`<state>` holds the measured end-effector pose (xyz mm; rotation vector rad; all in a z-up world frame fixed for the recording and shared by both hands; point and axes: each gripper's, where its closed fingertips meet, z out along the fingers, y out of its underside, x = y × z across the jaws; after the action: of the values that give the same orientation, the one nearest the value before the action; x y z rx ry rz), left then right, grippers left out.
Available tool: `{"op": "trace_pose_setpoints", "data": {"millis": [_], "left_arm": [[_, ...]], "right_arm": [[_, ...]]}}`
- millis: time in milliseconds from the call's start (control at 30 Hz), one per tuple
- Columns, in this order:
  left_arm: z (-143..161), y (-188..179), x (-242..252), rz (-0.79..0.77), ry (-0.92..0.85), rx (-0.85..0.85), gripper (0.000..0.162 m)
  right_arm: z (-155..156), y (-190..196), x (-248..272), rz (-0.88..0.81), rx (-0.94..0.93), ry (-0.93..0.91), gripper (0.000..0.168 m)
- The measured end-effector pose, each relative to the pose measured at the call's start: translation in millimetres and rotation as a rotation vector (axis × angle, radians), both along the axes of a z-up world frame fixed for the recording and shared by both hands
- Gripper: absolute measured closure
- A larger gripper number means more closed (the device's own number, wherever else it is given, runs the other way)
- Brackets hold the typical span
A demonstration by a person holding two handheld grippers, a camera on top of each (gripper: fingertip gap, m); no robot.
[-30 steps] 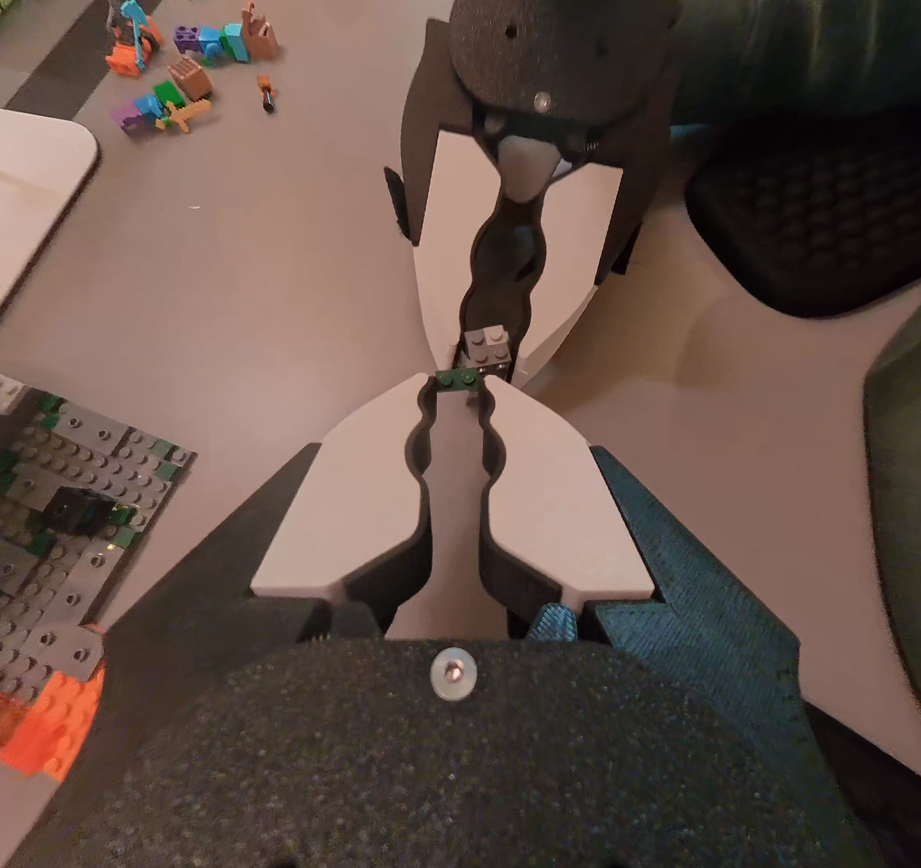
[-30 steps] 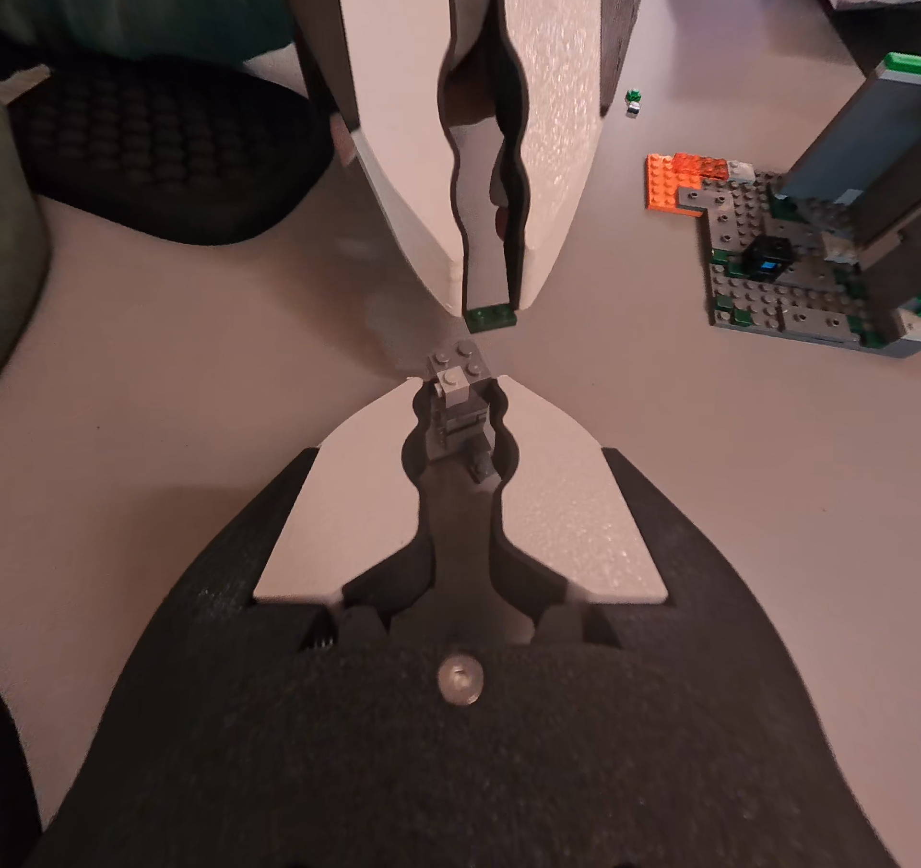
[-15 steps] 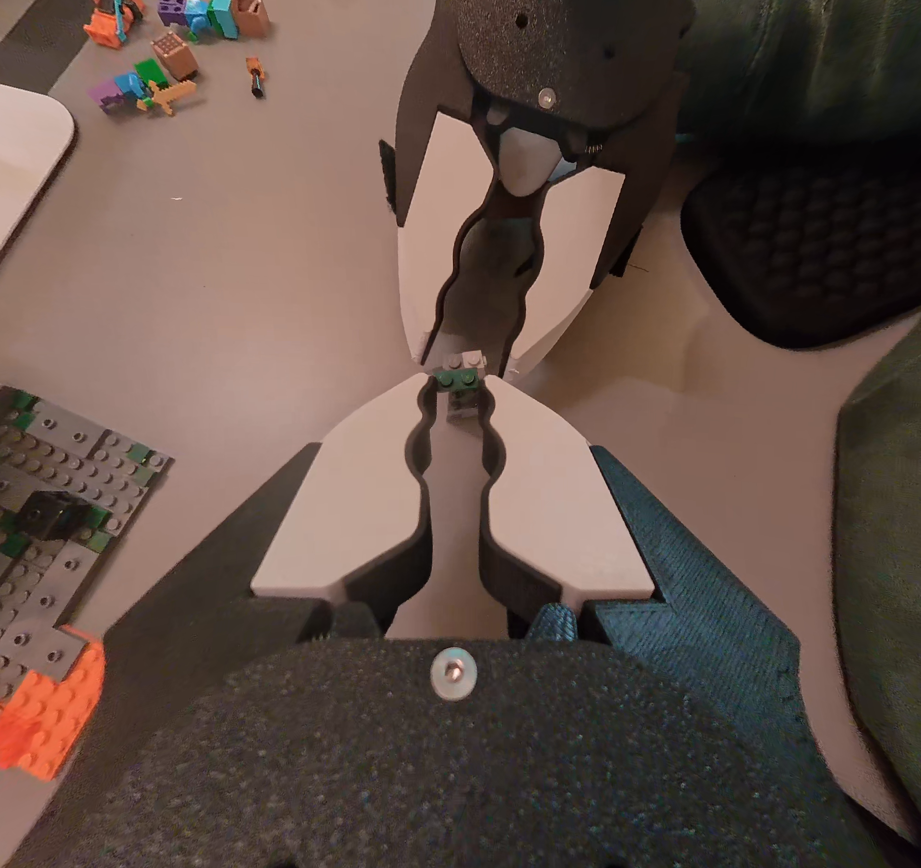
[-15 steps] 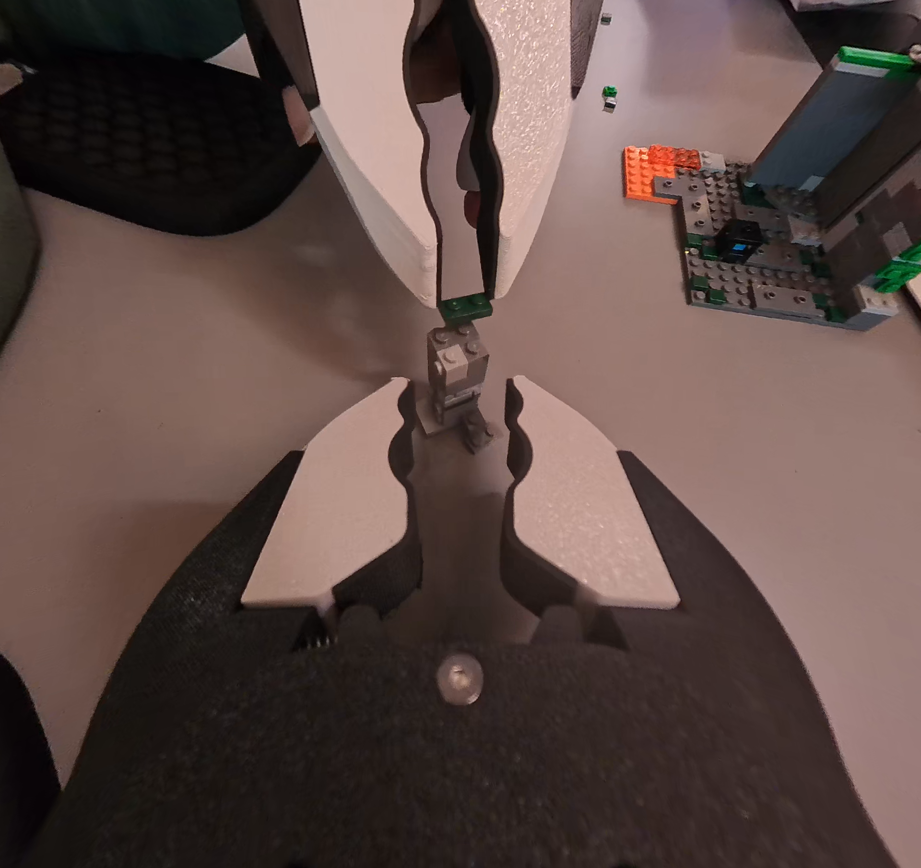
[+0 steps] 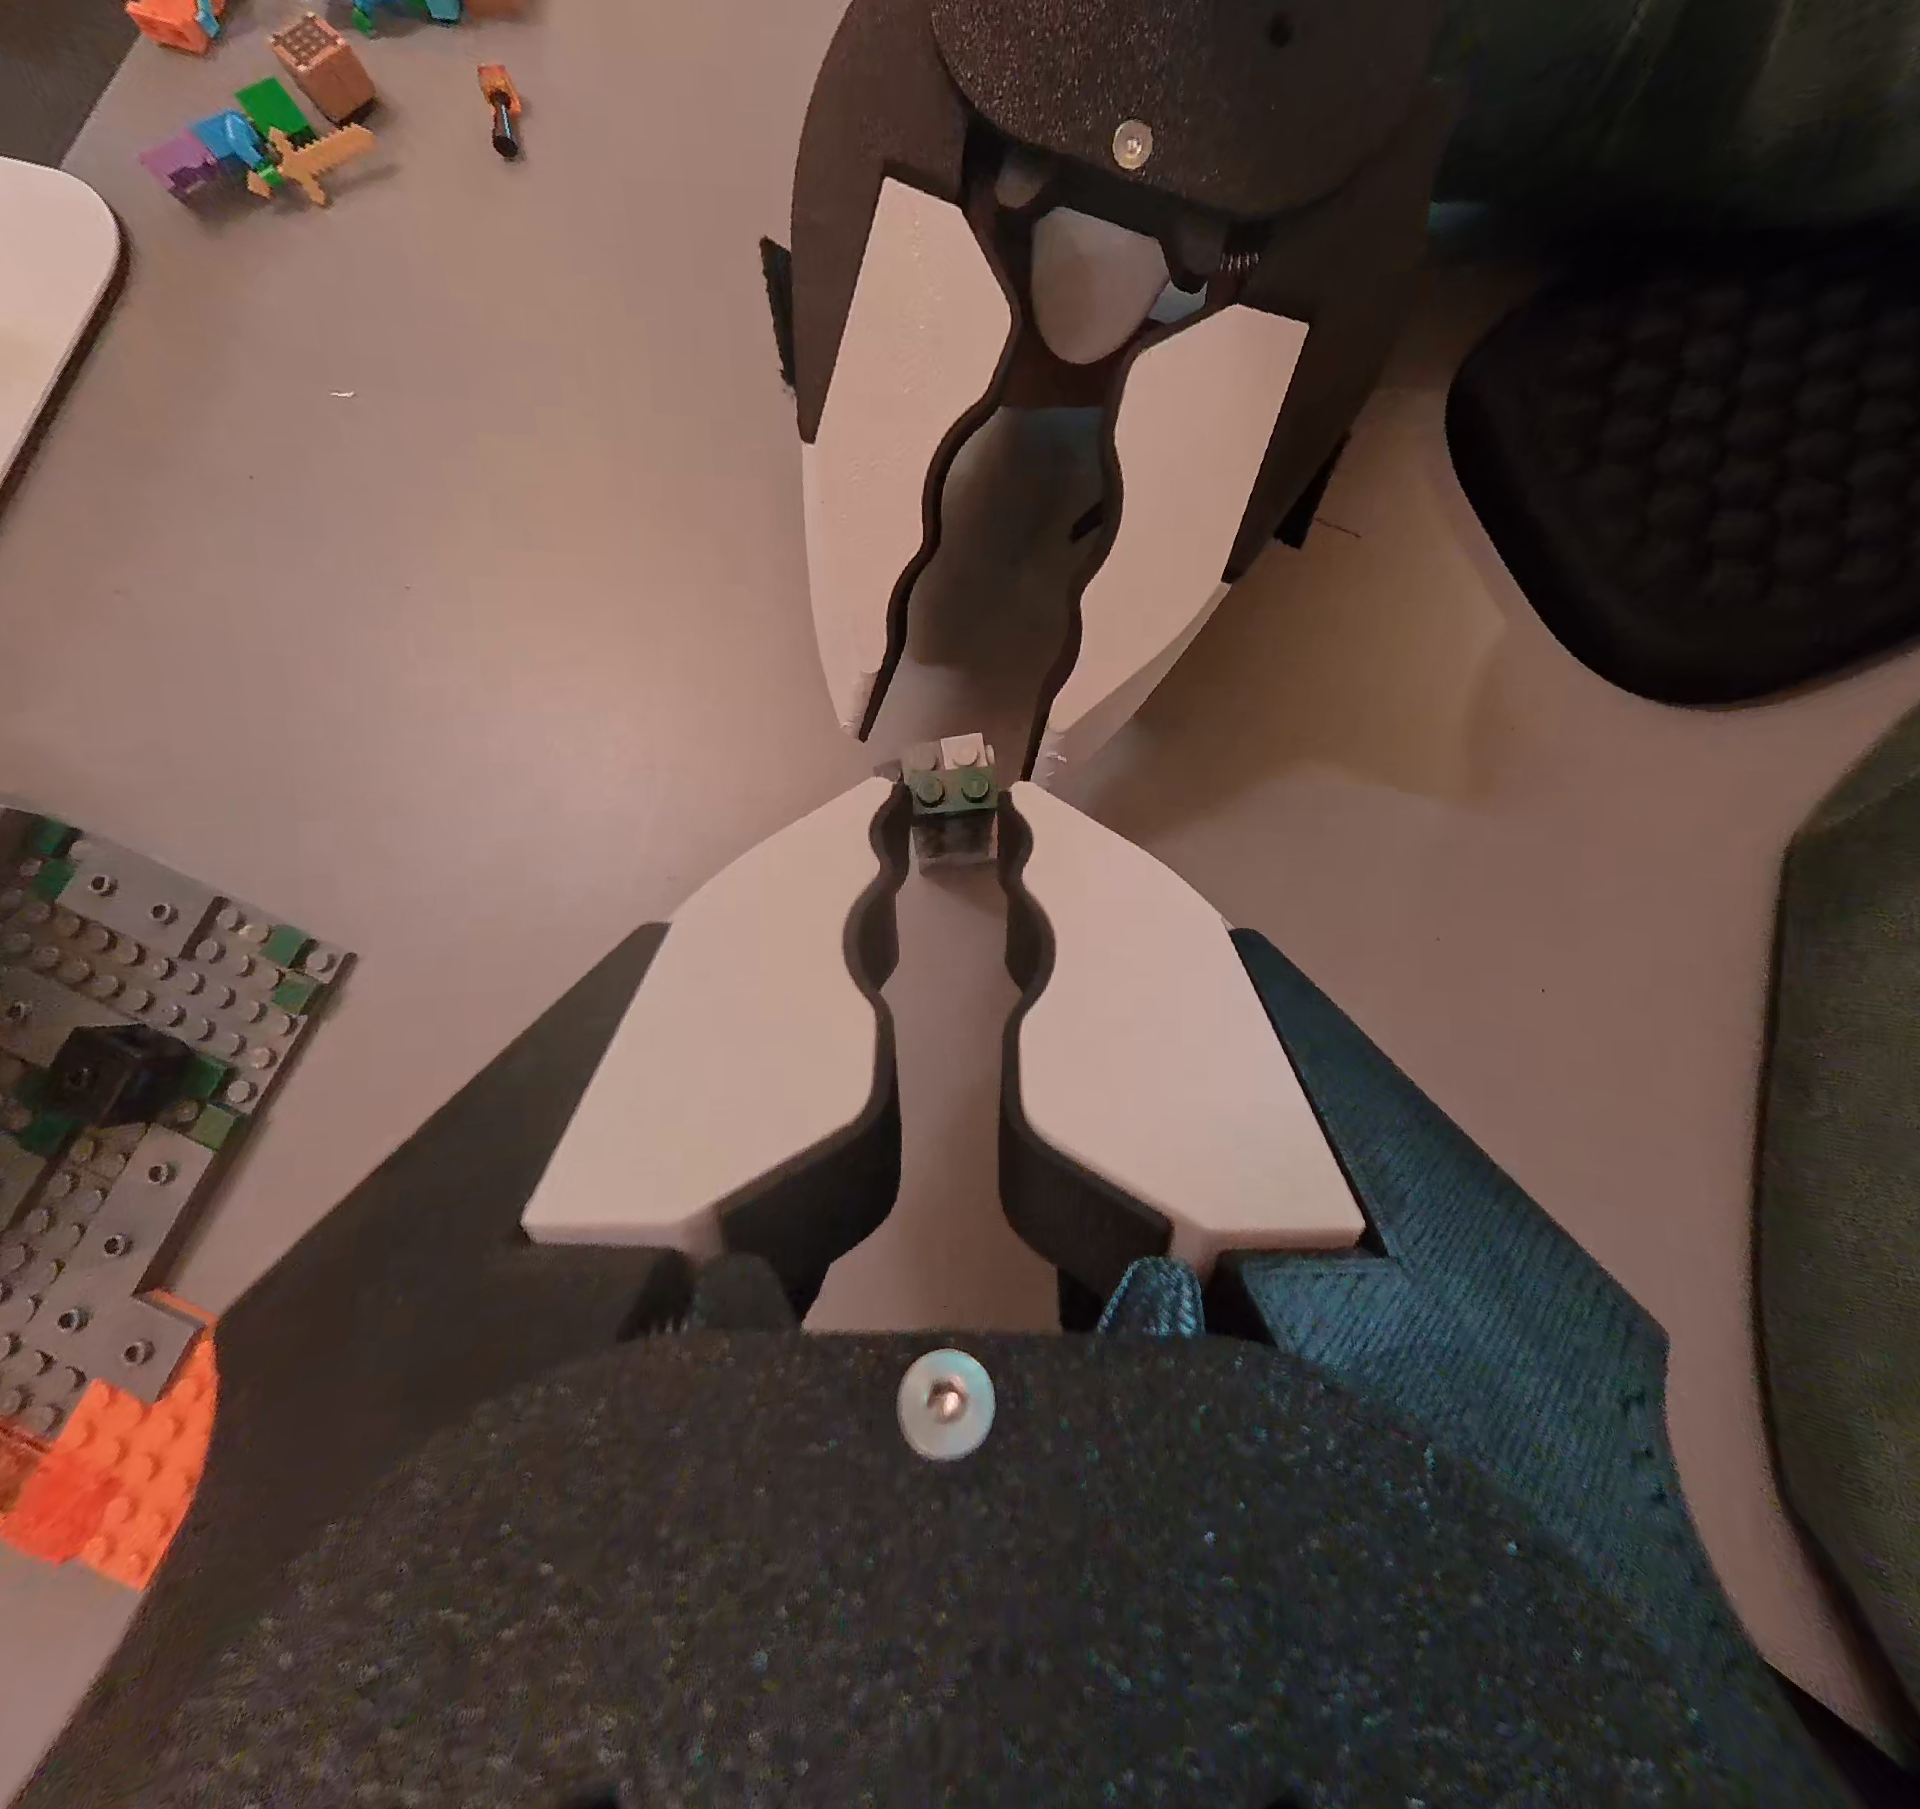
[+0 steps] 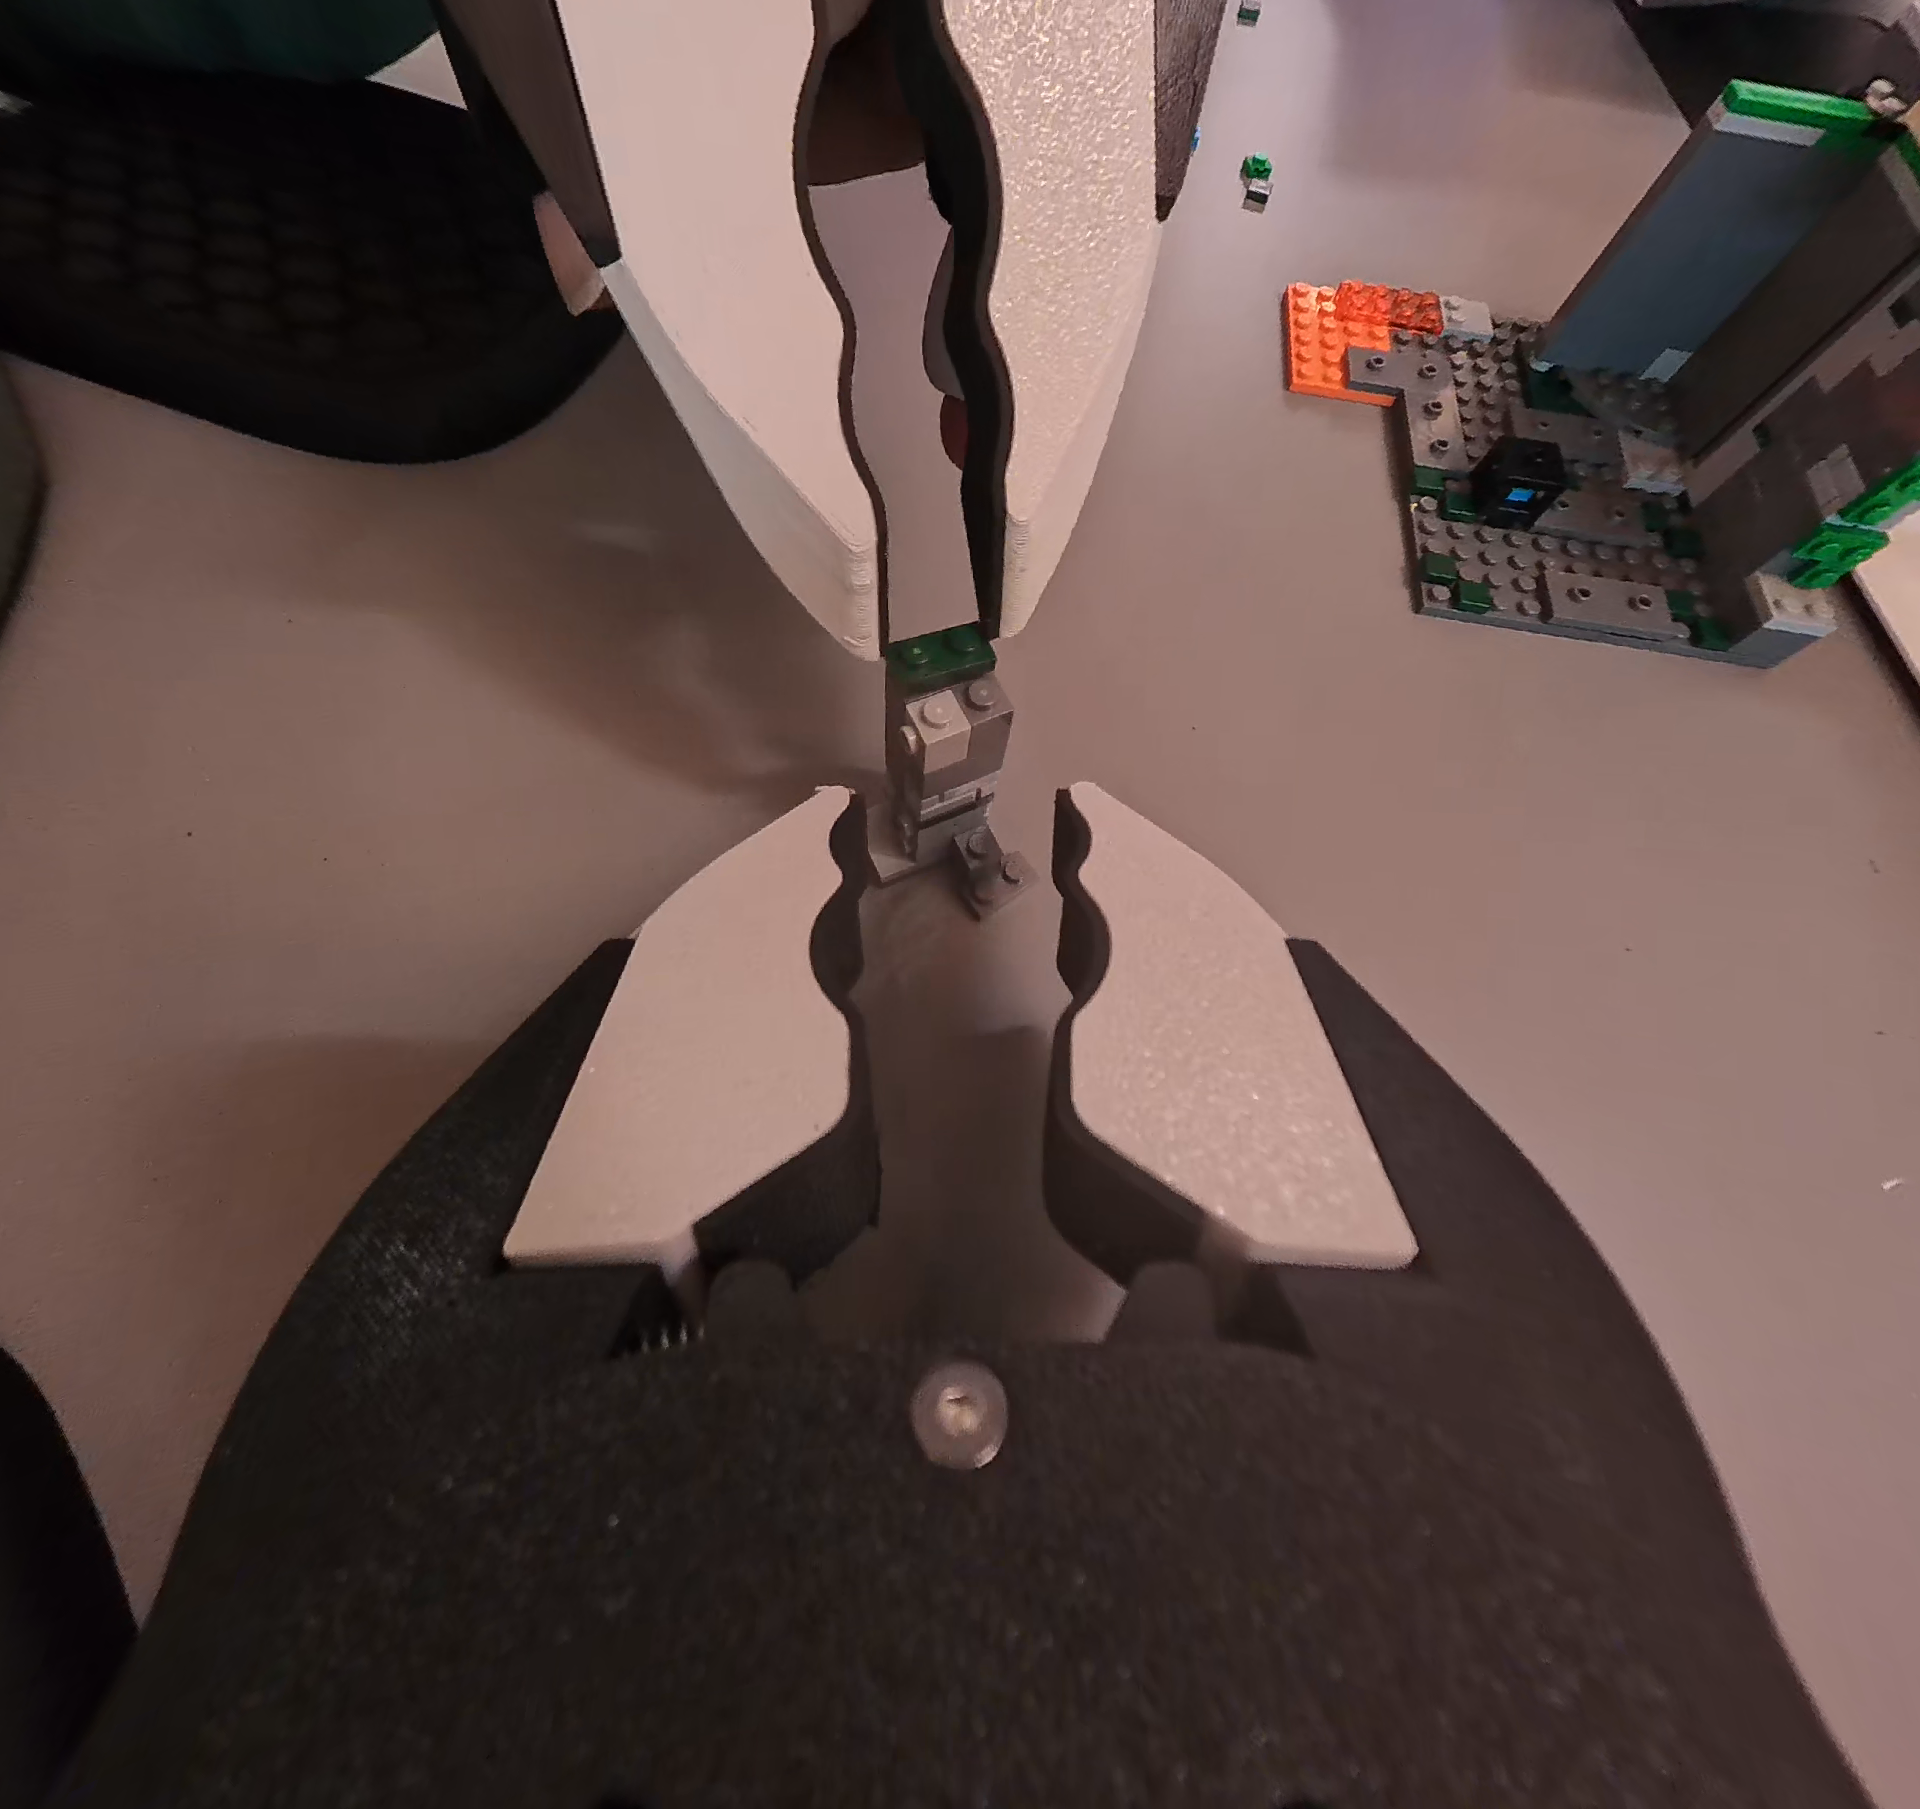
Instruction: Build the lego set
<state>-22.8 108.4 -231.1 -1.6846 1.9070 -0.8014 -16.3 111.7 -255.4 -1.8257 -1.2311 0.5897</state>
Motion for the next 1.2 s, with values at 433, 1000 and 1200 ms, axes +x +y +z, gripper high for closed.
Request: {"op": "trace_pose_setpoints", "data": {"millis": [433, 1000, 1200], "left_arm": [[-1, -1, 1, 0.001, -0.001, 0.01, 0.144], [10, 5, -2, -0.015, -0.047, 0.033, 0.145], [-6, 15, -35, -0.024, 0.064, 0.008, 0.142]], "right_arm": [[-1, -1, -1, 0.003, -0.009, 0.004, 0.135], [-3, 0, -4, 0.012, -0.019, 0.015, 0.134], [-1, 1, -1, -0.002, -0.021, 0.023, 0.134]]}}
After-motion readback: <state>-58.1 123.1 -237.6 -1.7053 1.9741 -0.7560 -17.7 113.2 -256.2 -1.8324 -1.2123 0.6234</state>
